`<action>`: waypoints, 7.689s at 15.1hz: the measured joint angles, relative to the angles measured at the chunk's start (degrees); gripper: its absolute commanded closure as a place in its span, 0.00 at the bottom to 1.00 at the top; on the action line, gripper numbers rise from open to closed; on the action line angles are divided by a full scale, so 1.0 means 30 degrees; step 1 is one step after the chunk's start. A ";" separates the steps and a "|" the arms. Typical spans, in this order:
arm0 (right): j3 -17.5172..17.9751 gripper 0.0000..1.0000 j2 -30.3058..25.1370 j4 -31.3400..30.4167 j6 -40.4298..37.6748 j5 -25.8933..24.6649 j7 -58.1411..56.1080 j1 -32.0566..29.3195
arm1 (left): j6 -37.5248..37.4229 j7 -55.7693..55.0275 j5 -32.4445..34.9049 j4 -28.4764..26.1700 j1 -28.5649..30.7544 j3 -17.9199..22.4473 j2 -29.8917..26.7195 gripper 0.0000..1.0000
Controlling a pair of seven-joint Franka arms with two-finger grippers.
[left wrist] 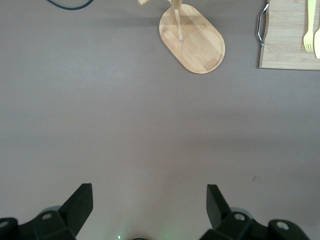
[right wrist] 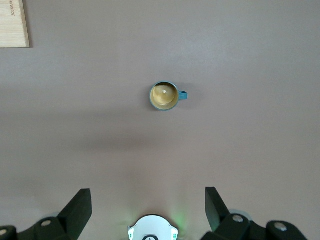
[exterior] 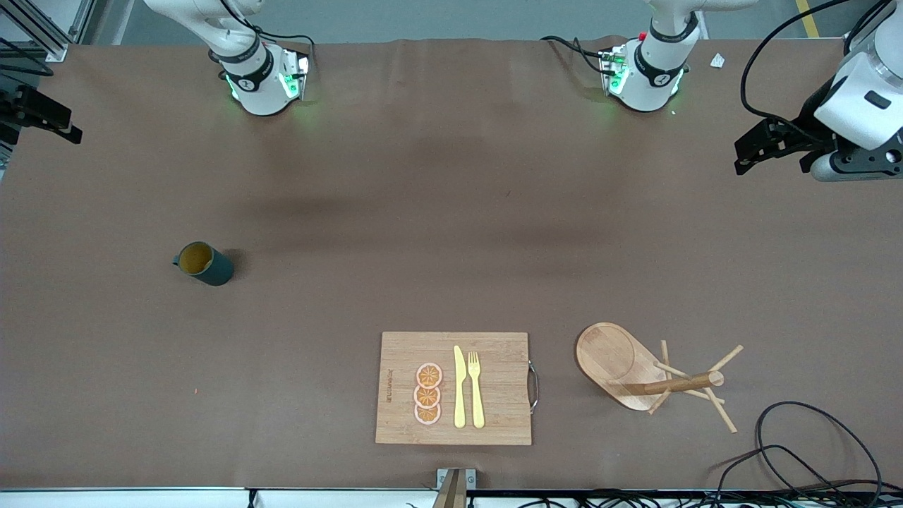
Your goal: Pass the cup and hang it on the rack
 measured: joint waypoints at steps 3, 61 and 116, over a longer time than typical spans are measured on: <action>0.0000 0.00 0.0000 0.0000 0.0000 0.0000 0.0000 0.0000 | 0.0000 0.0000 0.0000 0.0008 0.0010 0.0001 0.0000 0.00; 0.0195 0.00 0.6450 -0.0737 0.4653 0.0172 -0.3091 -0.0180 | 0.3600 -0.2189 0.0001 0.0591 -0.1491 -0.0827 0.4104 0.00; 0.0680 1.00 1.5021 0.1175 1.6507 0.3431 2.0061 1.6403 | 0.5148 -0.8730 0.0672 0.0605 -0.6135 -0.0972 0.7374 0.00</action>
